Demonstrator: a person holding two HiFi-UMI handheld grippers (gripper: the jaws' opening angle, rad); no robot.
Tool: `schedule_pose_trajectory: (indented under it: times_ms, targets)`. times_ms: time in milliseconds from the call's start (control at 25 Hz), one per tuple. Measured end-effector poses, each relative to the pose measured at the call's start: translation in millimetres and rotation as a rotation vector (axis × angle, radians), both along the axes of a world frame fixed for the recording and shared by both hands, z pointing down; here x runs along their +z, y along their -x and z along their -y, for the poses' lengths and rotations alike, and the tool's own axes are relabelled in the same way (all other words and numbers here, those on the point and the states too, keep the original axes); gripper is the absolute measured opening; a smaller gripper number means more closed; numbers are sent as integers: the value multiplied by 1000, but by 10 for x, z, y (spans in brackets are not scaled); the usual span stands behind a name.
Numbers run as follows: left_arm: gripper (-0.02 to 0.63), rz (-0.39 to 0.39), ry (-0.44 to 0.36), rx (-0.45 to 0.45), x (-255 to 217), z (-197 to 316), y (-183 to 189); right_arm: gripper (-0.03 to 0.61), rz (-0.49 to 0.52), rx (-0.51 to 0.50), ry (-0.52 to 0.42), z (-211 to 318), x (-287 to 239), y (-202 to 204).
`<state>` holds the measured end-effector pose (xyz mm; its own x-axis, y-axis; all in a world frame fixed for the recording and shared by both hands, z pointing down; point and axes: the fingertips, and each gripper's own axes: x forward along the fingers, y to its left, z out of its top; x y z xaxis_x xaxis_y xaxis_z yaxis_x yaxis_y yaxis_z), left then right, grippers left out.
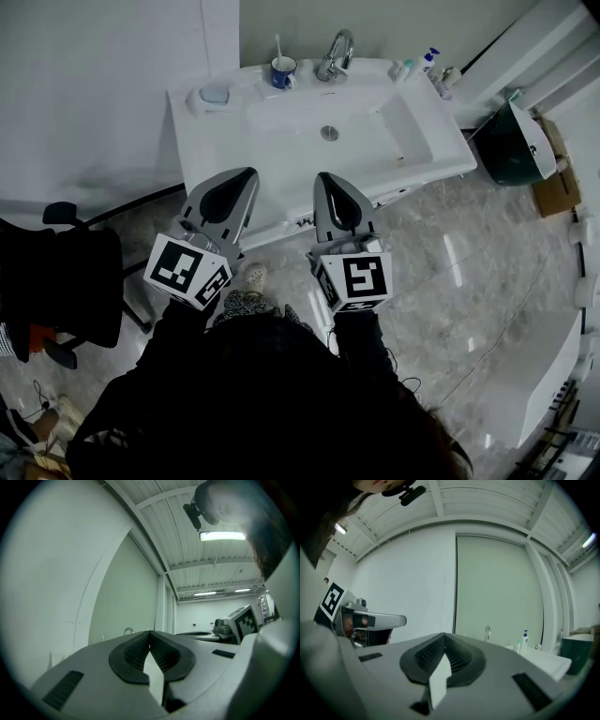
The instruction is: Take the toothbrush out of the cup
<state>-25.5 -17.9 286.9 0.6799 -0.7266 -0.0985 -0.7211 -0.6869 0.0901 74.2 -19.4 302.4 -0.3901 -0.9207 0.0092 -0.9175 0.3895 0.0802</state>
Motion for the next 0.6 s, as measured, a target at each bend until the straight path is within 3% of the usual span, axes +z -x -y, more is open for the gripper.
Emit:
schedule_pose_trajectory:
  times_ms: [600]
  targets:
    - [6, -4, 19, 1, 73, 1087, 177, 5, -12, 0, 23, 1062, 71, 183]
